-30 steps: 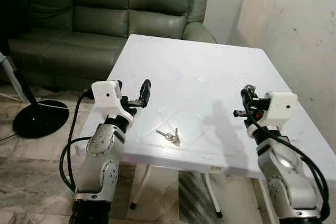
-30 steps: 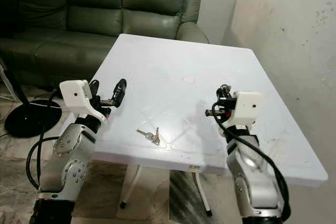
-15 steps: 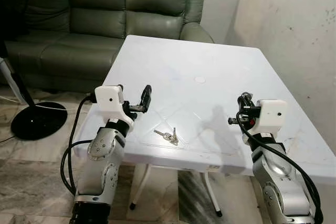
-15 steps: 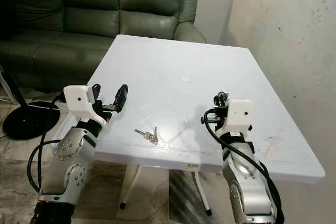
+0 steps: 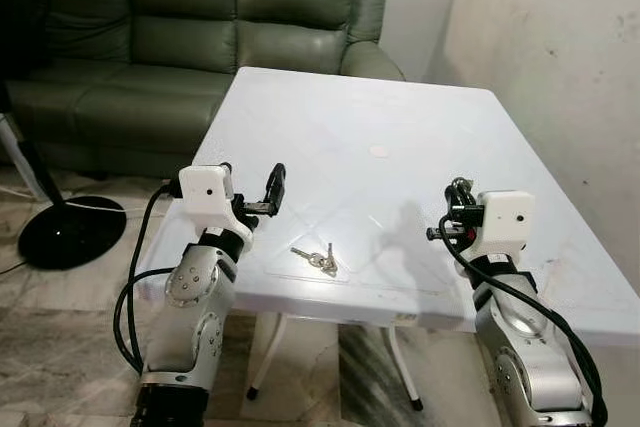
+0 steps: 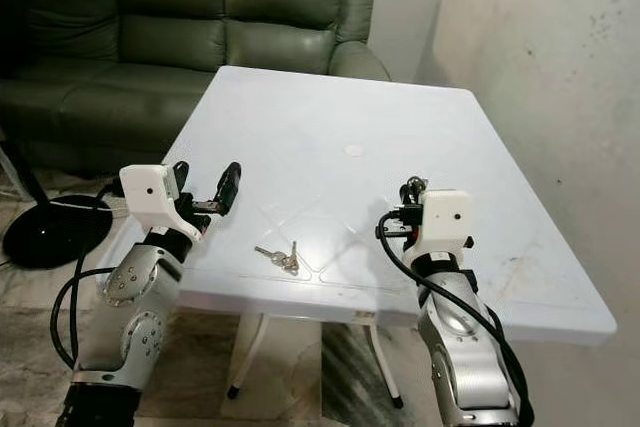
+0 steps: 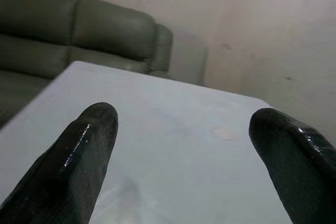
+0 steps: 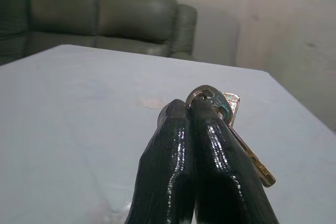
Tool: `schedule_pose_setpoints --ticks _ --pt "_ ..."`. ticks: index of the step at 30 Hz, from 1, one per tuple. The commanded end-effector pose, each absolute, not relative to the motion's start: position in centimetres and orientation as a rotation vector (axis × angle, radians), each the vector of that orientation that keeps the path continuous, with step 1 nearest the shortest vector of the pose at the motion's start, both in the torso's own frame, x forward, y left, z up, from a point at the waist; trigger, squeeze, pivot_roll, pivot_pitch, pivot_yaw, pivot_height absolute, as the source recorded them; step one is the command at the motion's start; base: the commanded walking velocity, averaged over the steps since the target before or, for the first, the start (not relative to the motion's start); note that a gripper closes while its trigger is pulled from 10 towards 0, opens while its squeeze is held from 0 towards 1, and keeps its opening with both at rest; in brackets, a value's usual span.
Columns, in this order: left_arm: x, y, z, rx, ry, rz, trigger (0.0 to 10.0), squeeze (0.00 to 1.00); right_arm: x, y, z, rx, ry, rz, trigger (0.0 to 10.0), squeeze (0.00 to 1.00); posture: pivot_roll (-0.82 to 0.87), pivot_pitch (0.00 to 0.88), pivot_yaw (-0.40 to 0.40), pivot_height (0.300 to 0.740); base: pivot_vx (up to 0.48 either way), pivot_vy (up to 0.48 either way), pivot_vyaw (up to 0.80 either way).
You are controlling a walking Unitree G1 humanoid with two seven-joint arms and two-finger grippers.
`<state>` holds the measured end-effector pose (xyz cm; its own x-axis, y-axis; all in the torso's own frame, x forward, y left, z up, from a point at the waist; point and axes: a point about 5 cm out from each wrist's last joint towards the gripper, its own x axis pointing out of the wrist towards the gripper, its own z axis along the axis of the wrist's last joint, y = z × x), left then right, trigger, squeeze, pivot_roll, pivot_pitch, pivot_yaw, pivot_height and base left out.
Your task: Hang keys on a hook
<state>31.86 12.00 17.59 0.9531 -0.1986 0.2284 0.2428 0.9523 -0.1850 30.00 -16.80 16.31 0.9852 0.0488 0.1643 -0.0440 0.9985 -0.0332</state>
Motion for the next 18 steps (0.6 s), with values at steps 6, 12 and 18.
schedule_pose_setpoints --ticks 6,12,18 --pt "31.99 11.69 17.57 -0.222 -0.211 -0.227 10.0 0.00 30.12 -17.16 16.23 -0.038 -0.154 0.033 10.0 0.00 -0.02 0.043 -0.061 0.740 0.000 0.000 -0.72" --pt "32.01 11.63 17.56 -0.208 -0.218 -0.229 10.0 0.00 30.11 -17.23 16.14 -0.044 -0.152 0.027 10.0 0.00 -0.02 0.035 -0.063 0.740 0.000 0.000 -0.72" --pt "32.12 11.60 17.49 -0.220 -0.220 -0.226 10.0 0.00 30.27 -17.36 16.09 -0.047 -0.152 0.020 10.0 0.00 -0.02 0.021 -0.064 0.740 0.000 0.000 -0.72"
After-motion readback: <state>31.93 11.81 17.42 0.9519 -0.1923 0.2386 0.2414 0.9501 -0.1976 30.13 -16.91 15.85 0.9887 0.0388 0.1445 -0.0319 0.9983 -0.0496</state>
